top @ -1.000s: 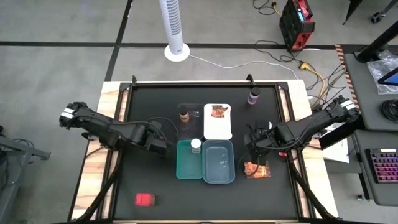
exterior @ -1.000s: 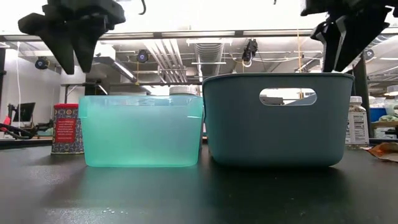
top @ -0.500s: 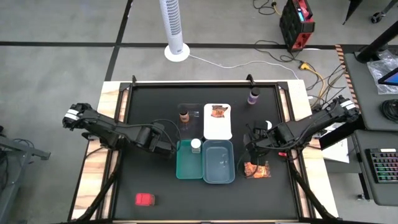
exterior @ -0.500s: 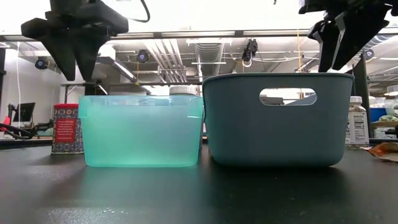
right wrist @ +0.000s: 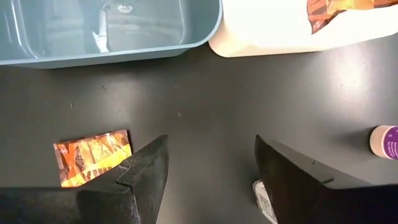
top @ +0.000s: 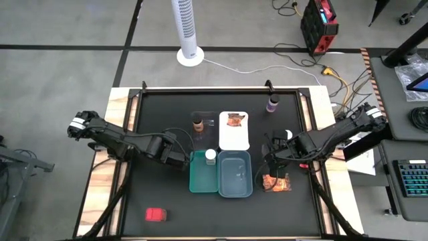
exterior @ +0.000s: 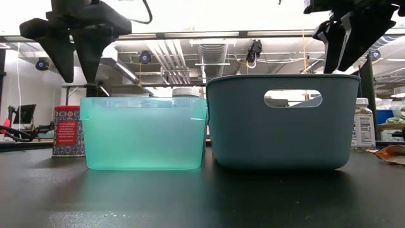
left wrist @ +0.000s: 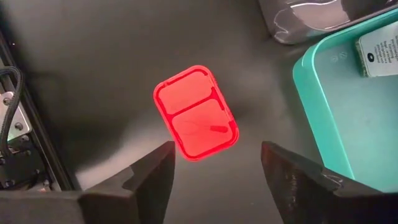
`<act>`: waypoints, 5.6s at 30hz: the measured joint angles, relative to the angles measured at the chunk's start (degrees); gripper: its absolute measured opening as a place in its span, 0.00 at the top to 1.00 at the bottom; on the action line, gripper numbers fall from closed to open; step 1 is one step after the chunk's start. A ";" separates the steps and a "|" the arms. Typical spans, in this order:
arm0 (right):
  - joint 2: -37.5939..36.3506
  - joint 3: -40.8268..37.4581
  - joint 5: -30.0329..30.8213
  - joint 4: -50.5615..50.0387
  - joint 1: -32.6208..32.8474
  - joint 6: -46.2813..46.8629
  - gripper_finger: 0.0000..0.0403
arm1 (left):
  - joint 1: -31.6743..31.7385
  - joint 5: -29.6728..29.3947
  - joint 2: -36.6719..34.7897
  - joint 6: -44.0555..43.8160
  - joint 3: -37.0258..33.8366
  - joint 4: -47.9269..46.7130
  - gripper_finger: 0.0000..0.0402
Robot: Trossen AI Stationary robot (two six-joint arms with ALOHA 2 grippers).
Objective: Sort spices by type
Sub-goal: Put the top red seasoning can into the blue bin
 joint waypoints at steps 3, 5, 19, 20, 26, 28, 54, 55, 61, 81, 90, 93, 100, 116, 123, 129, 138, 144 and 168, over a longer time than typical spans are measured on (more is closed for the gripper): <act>0.00 0.00 -0.02 0.30 0.00 -0.69 0.43 | 0.03 0.10 0.01 0.05 0.00 -0.02 0.44; 0.00 0.00 -0.01 0.51 0.00 -0.83 0.42 | 0.04 0.23 0.01 -0.18 0.00 -0.02 0.44; 0.00 -0.02 0.00 0.83 0.00 -2.65 0.41 | 1.26 -1.94 0.55 -4.18 0.00 0.47 0.38; 0.00 -0.02 0.00 0.84 0.00 -2.67 0.41 | 1.62 -0.20 0.61 -4.63 0.00 0.56 0.38; 0.00 -0.07 0.03 0.88 0.00 -2.67 0.41 | 1.79 0.96 0.97 -7.40 0.00 -0.31 0.38; 0.02 -0.07 0.03 0.92 0.00 -2.76 0.41 | 1.81 0.79 0.91 -7.61 0.00 -0.45 0.38; 0.02 -0.74 0.03 1.30 0.00 -3.11 0.36 | 2.85 0.91 5.51 -7.68 -0.09 -1.49 0.38; 0.02 -0.77 0.03 1.33 0.00 -3.11 0.35 | 2.90 0.90 5.66 -7.59 -0.09 -1.51 0.38; 0.02 -1.06 0.03 1.43 0.00 -3.11 0.34 | 2.91 0.84 5.80 -7.55 -0.09 -1.53 0.39; 0.02 -1.70 0.00 2.28 0.00 -3.19 0.31 | 2.80 -1.29 5.80 -0.03 -0.11 1.92 0.45; 0.02 -1.70 0.00 2.79 0.00 -3.28 0.35 | 2.82 -1.57 5.80 -0.04 -0.11 2.51 0.46; 0.02 -1.70 0.00 2.97 0.00 -3.30 0.36 | 2.82 -2.46 5.80 -0.01 -0.11 2.54 0.46; 0.02 -1.70 0.02 3.92 -0.01 -3.82 0.34 | 2.82 -3.21 5.80 0.43 -0.11 2.56 0.42; 0.02 -1.75 0.00 4.05 0.00 -3.76 0.35 | 2.87 -3.59 5.80 0.62 -0.13 7.47 0.15; 0.02 -1.75 0.00 4.23 -0.02 -3.72 0.31 | 2.91 -1.68 5.80 -2.68 -0.13 0.29 0.15; 0.02 -1.75 0.01 4.27 -0.02 -3.72 0.30 | 2.42 -1.98 5.86 -4.87 -0.13 -1.84 0.16; 0.02 -1.75 0.00 4.29 -0.02 -3.98 0.32 | 1.29 -1.62 5.96 -8.25 -0.13 -1.70 0.16; 0.02 -1.75 0.00 4.31 -0.02 -4.38 0.32 | 1.31 -0.93 5.96 -9.76 -2.47 -0.46 0.16; 0.02 -1.77 0.00 6.96 -0.02 -4.80 0.28 | 1.49 2.68 5.79 -3.65 -12.41 13.46 0.47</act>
